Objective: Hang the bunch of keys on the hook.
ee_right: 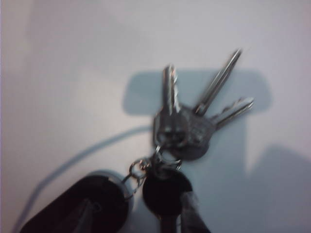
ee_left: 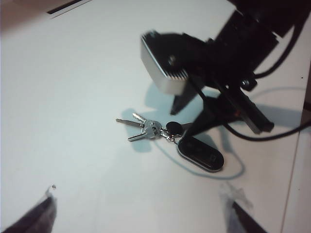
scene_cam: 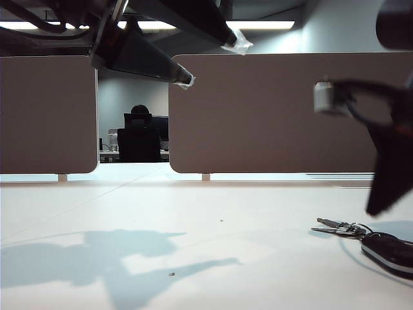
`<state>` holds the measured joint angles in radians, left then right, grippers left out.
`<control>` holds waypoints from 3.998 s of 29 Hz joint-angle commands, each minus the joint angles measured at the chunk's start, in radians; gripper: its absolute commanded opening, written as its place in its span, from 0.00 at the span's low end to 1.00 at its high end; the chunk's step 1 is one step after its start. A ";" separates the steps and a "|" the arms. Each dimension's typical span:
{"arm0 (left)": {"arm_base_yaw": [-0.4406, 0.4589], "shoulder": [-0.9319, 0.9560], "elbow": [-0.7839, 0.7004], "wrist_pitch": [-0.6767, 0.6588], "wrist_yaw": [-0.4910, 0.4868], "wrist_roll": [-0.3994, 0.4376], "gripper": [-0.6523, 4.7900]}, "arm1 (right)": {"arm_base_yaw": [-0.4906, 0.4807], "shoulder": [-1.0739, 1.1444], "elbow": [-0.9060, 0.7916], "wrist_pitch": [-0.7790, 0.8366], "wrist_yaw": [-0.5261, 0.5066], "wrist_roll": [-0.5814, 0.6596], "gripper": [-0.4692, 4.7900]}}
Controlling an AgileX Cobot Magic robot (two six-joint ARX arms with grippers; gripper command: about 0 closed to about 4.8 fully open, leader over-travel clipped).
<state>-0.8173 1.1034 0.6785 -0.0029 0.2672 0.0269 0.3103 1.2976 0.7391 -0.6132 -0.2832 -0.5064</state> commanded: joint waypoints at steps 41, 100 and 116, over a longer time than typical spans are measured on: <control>-0.001 -0.002 0.005 -0.026 -0.021 0.026 1.00 | 0.037 0.045 -0.025 0.159 0.108 0.005 0.08; -0.001 -0.001 0.004 -0.051 -0.046 0.055 1.00 | 0.030 0.030 -0.011 0.224 0.084 0.008 0.42; 0.000 -0.001 0.004 -0.053 -0.066 0.079 1.00 | 0.029 0.101 -0.011 0.222 0.135 -0.048 0.08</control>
<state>-0.8173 1.1038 0.6785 -0.0647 0.2043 0.1009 0.3389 1.3994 0.7250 -0.3996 -0.1497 -0.5529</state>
